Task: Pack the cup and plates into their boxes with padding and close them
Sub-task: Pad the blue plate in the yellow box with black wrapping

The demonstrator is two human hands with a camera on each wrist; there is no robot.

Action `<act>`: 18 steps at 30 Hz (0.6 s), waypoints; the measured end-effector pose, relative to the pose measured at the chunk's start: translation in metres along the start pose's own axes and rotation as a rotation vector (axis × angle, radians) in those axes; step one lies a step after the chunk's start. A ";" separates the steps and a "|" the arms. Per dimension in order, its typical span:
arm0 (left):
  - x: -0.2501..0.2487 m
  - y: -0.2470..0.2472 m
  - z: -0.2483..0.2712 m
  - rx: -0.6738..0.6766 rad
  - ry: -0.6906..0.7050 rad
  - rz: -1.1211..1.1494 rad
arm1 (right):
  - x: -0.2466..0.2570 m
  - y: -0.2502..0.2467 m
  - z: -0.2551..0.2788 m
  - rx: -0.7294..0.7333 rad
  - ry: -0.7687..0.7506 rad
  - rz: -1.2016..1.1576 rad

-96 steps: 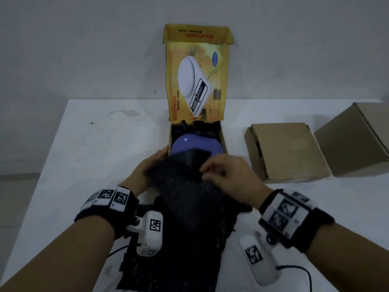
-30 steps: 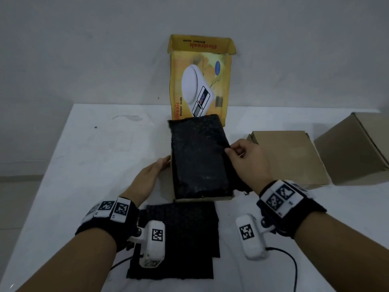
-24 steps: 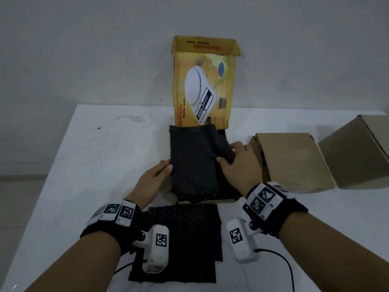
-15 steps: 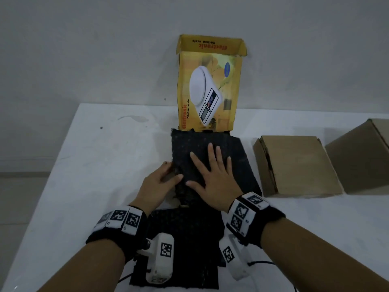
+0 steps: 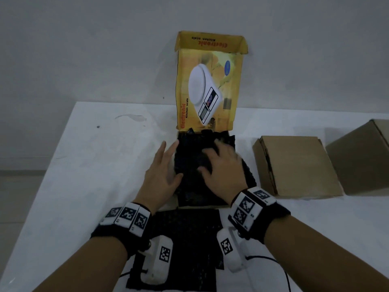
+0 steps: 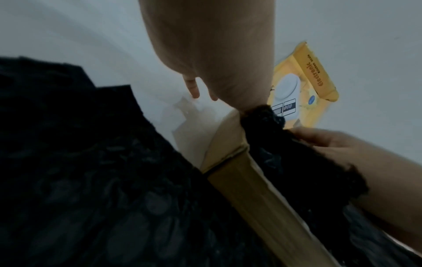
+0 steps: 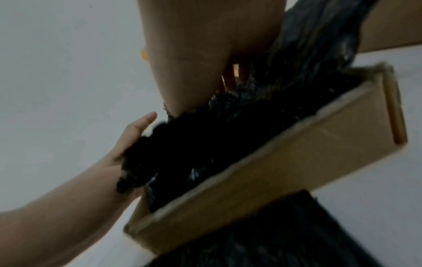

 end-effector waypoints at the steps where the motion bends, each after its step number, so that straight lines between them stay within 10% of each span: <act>1: 0.000 0.000 -0.002 0.026 0.010 -0.050 | -0.003 -0.008 0.000 -0.107 0.042 0.065; 6: 0.006 0.002 -0.010 0.116 0.006 -0.245 | -0.032 -0.030 -0.003 0.053 0.380 -0.113; 12: 0.008 0.004 -0.017 0.162 -0.090 -0.345 | -0.023 -0.024 -0.001 -0.006 0.229 -0.235; 18: 0.005 0.004 -0.017 0.182 -0.135 -0.369 | -0.010 -0.018 -0.004 0.343 0.215 -0.265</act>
Point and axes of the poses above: each hand's wrist, its own z-axis away from the middle knuckle, its own y-axis out of the palm, x = y × z, the point moved 1 cm from there along -z, towards the middle knuckle
